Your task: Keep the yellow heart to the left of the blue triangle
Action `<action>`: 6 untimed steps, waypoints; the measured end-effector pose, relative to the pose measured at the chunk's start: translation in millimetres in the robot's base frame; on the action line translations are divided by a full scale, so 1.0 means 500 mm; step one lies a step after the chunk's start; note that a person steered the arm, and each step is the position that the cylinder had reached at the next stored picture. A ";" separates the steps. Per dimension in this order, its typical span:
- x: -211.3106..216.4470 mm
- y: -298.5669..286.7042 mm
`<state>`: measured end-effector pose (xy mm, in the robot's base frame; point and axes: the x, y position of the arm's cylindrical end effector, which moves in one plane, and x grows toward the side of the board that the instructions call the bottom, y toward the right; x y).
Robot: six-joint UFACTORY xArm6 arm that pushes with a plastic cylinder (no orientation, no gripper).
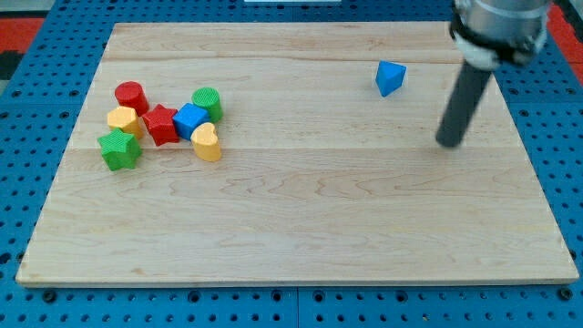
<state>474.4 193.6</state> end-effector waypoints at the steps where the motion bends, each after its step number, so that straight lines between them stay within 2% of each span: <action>1: 0.143 -0.120; 2: 0.168 -0.350; 3: 0.128 -0.479; 4: 0.062 -0.523; 5: 0.075 -0.614; 6: -0.004 -0.658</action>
<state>472.3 -135.6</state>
